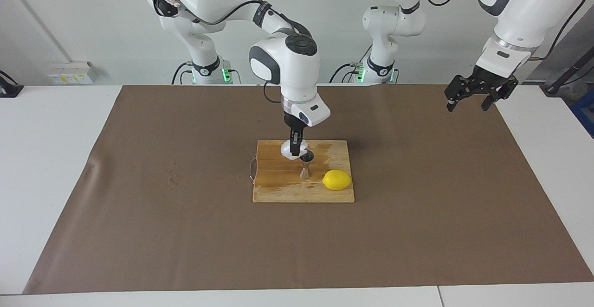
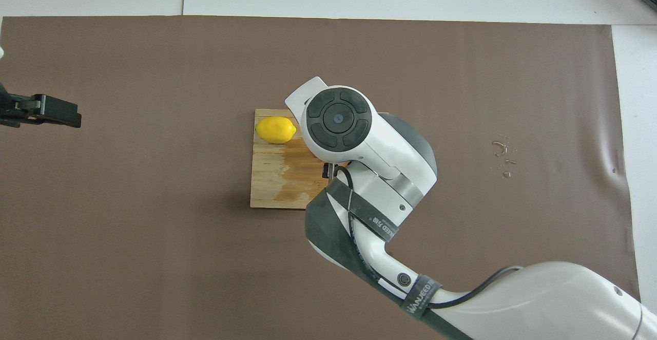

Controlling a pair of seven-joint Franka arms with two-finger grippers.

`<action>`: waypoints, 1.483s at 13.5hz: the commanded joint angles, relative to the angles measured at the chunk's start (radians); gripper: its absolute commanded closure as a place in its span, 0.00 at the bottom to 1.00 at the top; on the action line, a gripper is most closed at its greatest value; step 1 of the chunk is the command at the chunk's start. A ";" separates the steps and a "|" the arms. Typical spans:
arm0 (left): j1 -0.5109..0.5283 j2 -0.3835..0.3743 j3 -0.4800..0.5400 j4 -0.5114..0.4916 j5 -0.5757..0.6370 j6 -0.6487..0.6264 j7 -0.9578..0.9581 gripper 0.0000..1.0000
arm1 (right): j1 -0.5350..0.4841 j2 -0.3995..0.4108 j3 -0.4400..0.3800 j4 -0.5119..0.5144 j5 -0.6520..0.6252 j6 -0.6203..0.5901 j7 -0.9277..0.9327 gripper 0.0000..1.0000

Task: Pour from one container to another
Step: 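Hold the clear glass tipped over the metal cup to pour, then turn the clear glass upright and carry it back off the board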

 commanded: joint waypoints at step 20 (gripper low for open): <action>-0.001 -0.029 -0.001 -0.033 0.008 -0.003 -0.012 0.00 | -0.143 -0.097 -0.002 0.015 0.317 0.089 -0.074 0.96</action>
